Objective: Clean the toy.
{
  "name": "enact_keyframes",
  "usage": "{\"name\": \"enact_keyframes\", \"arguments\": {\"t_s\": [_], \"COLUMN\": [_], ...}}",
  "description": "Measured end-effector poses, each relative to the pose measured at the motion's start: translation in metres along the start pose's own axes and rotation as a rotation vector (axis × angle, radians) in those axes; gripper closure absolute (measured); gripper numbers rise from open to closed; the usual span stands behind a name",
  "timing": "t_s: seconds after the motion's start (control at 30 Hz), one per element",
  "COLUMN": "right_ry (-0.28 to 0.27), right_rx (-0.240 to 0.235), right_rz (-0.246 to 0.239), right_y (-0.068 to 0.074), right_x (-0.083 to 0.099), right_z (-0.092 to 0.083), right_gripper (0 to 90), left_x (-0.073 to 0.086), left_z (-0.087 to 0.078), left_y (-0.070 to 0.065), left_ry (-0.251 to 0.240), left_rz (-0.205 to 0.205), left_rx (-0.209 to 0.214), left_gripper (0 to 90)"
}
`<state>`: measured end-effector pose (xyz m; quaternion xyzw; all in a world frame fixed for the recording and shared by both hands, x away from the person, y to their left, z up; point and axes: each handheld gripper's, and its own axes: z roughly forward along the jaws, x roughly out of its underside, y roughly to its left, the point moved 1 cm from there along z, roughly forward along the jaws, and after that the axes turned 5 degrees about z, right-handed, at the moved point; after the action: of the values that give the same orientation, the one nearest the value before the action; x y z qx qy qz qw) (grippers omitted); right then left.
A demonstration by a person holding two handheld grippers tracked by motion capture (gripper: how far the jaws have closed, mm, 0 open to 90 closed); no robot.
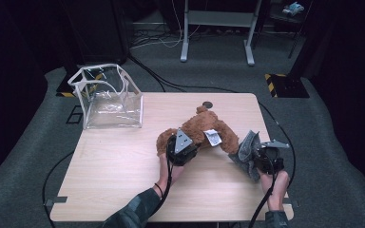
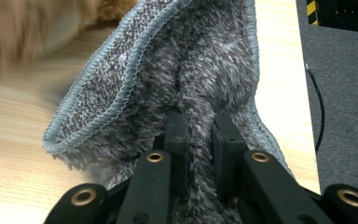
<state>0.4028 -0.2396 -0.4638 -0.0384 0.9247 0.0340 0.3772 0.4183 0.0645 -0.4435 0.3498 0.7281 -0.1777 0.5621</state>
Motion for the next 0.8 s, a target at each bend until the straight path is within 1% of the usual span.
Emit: {"name": "enact_keyframes", "arguments": {"t_s": [0.07, 0.23, 0.27, 0.3, 0.4, 0.43, 0.5, 0.57, 0.6, 0.63, 0.67, 0.7, 0.8], "right_ry": [-0.002, -0.003, -0.004, -0.005, -0.006, -0.007, -0.005, -0.003, 0.0, 0.005, 0.006, 0.006, 0.013], "right_rx": [0.0, 0.002, 0.001, 0.004, 0.006, 0.007, 0.01, 0.007, 0.009, 0.01, 0.007, 0.007, 0.006], "right_rz": [0.0, -0.003, -0.003, -0.005, -0.003, -0.006, 0.0, 0.003, 0.002, 0.006, 0.007, 0.001, -0.003], "right_y": [0.0, 0.002, 0.002, 0.002, 0.002, 0.002, 0.002, 0.002, 0.002, 0.003, 0.003, 0.003, 0.004], "right_x": [-0.001, -0.003, -0.004, -0.004, -0.005, -0.005, -0.006, -0.006, -0.006, -0.005, -0.005, -0.005, -0.005], "right_z": [0.0, -0.001, -0.002, -0.002, -0.002, -0.003, -0.004, -0.003, -0.002, -0.002, -0.001, 0.0, 0.002], "right_gripper": [79.2, 79.1, 79.1, 79.1, 79.0, 79.0, 78.9, 78.9, 78.9, 78.8, 78.8, 78.9, 78.7], "left_x": [-0.005, -0.017, -0.02, -0.022, -0.027, -0.028, -0.027, -0.022, -0.019, -0.016, -0.012, -0.009, 0.0], "left_z": [-0.004, -0.017, -0.021, -0.024, -0.034, -0.036, -0.036, -0.028, -0.021, -0.014, -0.008, -0.003, 0.013], "left_y": [-0.001, -0.002, -0.003, -0.004, -0.005, -0.005, -0.001, 0.006, 0.011, 0.016, 0.021, 0.025, 0.035], "left_ry": [-0.022, -0.064, -0.067, -0.078, -0.092, -0.089, -0.077, -0.038, -0.016, 0.018, 0.037, 0.057, 0.106], "left_rz": [-0.012, -0.01, -0.013, -0.028, -0.035, -0.04, -0.054, -0.059, -0.07, -0.059, -0.07, -0.078, -0.076], "left_rx": [0.0, 0.015, 0.023, 0.031, 0.055, 0.064, 0.076, 0.08, 0.081, 0.075, 0.076, 0.068, 0.044], "left_gripper": [74.0, 74.0, 74.0, 74.0, 73.9, 73.9, 73.7, 73.0, 72.9, 72.5, 72.3, 72.1, 70.4]}}
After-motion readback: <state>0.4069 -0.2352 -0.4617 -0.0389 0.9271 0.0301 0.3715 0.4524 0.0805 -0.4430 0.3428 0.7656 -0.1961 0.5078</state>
